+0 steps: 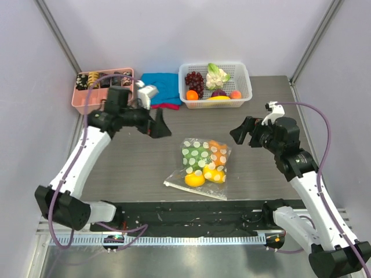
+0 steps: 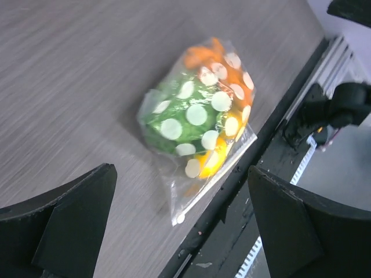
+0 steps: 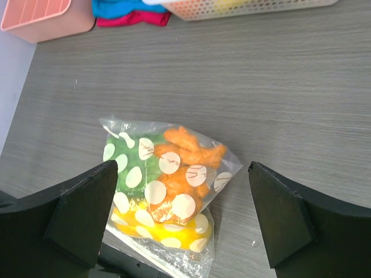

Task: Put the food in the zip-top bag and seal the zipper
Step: Reset both arms

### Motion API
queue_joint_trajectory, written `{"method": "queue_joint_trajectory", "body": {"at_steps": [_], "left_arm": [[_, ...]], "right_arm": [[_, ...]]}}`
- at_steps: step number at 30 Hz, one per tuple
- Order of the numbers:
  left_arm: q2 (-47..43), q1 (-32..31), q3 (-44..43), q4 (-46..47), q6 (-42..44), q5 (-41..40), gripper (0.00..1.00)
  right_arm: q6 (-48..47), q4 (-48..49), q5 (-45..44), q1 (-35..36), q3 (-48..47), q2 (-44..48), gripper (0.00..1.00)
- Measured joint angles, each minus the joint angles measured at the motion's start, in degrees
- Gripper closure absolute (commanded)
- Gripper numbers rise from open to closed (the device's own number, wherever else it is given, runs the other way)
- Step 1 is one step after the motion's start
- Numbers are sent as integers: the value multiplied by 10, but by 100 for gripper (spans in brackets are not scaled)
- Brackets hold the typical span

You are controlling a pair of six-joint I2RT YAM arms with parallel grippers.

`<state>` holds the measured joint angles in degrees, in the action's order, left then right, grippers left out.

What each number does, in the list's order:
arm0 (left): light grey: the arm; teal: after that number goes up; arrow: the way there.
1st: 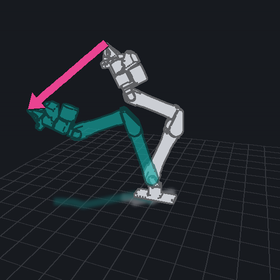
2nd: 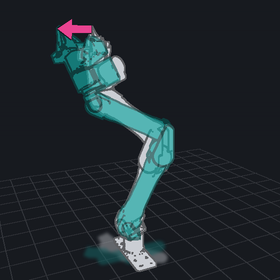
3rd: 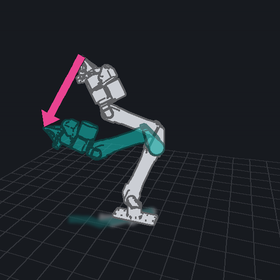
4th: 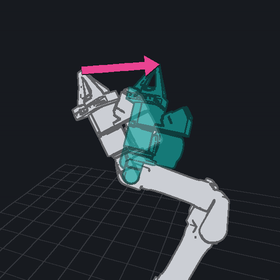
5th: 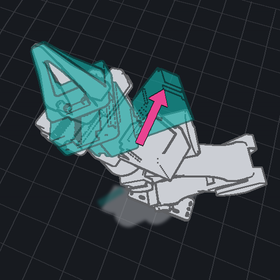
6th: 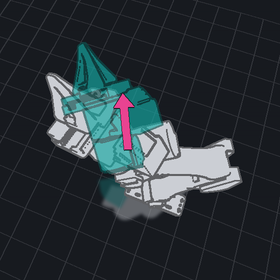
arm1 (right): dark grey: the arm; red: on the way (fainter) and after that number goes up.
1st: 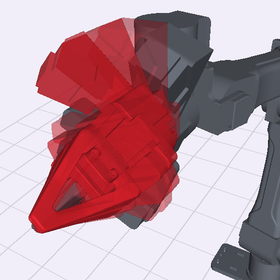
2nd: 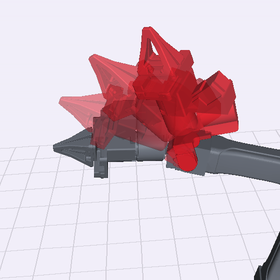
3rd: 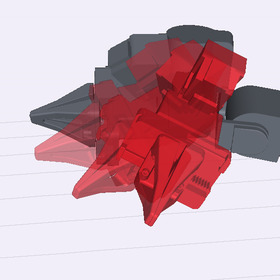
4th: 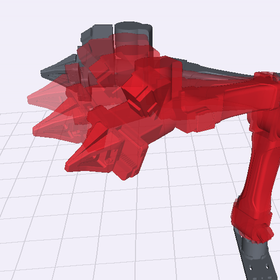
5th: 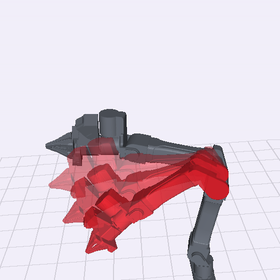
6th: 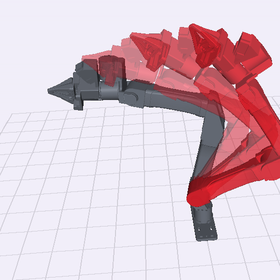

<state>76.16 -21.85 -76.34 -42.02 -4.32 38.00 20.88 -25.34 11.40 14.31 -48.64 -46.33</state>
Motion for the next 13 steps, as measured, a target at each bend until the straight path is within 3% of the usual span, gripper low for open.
{"method": "queue_joint_trajectory", "body": {"at_steps": [8, 13], "left_arm": [[-31, 297, -20, -155, 63, 57, 0], [-22, 377, 8, -229, 139, 50, 0]], "right_arm": [[-24, -35, -12, -63, -26, -23, 0], [-49, -69, -12, -114, -25, -40, 0]]}}
